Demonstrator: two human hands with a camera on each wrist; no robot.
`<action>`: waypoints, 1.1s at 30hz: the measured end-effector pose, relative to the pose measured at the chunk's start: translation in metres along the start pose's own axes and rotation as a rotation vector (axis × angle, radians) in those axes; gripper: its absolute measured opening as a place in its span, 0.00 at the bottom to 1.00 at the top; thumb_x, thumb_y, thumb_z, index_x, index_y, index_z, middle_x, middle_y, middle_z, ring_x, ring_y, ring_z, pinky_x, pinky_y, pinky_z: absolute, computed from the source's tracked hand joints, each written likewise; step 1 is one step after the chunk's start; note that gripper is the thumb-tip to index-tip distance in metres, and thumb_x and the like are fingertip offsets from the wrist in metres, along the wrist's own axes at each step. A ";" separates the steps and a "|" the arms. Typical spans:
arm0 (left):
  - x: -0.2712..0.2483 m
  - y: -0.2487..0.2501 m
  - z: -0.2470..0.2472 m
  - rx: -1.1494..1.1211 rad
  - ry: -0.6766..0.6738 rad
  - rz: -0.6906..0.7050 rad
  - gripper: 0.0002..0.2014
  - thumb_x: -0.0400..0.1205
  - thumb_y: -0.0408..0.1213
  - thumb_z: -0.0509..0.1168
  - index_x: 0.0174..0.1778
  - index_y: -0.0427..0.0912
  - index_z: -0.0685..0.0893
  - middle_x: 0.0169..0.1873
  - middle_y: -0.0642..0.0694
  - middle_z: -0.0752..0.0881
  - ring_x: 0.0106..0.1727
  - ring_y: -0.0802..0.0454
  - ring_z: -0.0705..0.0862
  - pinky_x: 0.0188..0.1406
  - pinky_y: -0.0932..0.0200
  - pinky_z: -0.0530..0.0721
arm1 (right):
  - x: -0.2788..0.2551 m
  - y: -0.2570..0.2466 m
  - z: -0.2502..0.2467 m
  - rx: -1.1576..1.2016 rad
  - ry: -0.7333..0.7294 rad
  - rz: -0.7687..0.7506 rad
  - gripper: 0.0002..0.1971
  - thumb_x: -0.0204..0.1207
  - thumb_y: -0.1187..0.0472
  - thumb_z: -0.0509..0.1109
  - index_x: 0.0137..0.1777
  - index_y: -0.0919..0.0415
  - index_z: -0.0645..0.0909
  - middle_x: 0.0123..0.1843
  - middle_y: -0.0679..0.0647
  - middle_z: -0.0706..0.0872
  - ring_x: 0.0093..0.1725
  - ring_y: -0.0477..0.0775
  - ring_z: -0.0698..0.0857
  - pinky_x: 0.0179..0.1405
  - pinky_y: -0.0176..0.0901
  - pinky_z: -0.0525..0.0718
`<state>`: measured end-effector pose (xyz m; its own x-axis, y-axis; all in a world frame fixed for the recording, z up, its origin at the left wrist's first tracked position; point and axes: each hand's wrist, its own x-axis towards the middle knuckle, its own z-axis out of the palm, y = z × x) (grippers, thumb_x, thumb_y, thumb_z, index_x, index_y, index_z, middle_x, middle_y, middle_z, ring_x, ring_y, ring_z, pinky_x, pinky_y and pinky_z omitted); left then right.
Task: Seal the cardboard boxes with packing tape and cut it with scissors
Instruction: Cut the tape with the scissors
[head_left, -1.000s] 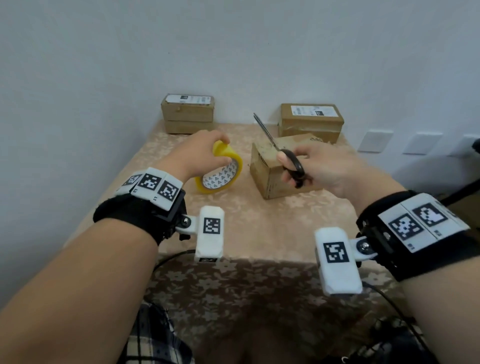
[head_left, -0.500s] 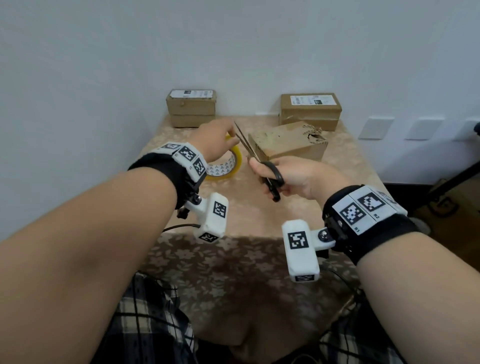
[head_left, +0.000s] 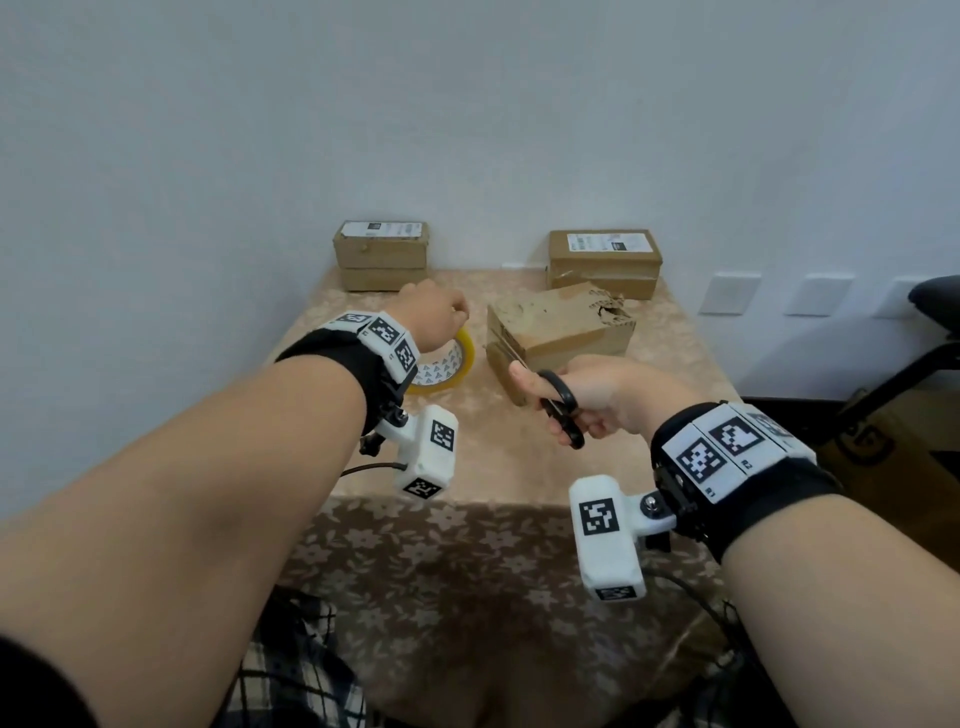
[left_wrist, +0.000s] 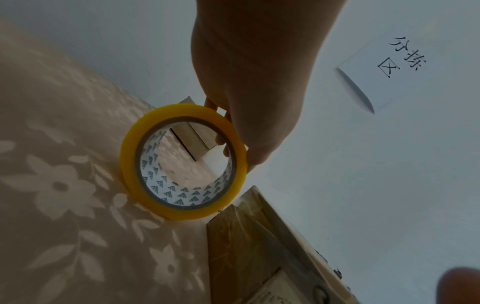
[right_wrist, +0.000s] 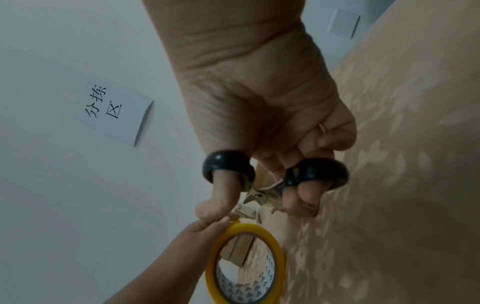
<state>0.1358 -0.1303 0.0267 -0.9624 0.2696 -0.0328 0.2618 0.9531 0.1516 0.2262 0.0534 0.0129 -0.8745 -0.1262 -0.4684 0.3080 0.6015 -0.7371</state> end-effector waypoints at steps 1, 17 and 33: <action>0.000 0.002 -0.002 -0.014 0.007 0.008 0.16 0.87 0.42 0.51 0.66 0.44 0.78 0.61 0.37 0.77 0.64 0.36 0.74 0.58 0.47 0.73 | 0.001 -0.003 0.000 -0.010 0.003 -0.001 0.30 0.68 0.27 0.63 0.42 0.57 0.77 0.24 0.49 0.82 0.24 0.45 0.81 0.26 0.37 0.62; 0.025 -0.015 -0.003 -0.210 0.006 0.021 0.08 0.78 0.38 0.68 0.36 0.43 0.78 0.33 0.48 0.79 0.41 0.48 0.78 0.34 0.59 0.75 | 0.028 -0.014 0.005 -0.061 0.020 0.001 0.28 0.69 0.28 0.64 0.37 0.57 0.76 0.22 0.48 0.82 0.25 0.47 0.81 0.27 0.38 0.62; 0.010 -0.006 -0.005 -0.260 -0.219 -0.127 0.19 0.84 0.45 0.61 0.67 0.38 0.81 0.65 0.40 0.81 0.65 0.42 0.79 0.57 0.56 0.76 | 0.032 -0.007 0.005 -0.120 0.057 -0.101 0.34 0.70 0.28 0.63 0.44 0.62 0.87 0.20 0.46 0.79 0.26 0.50 0.73 0.24 0.38 0.62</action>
<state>0.1247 -0.1339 0.0309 -0.9406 0.2008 -0.2738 0.0867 0.9217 0.3781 0.1979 0.0413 0.0006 -0.9197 -0.1479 -0.3638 0.1735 0.6780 -0.7143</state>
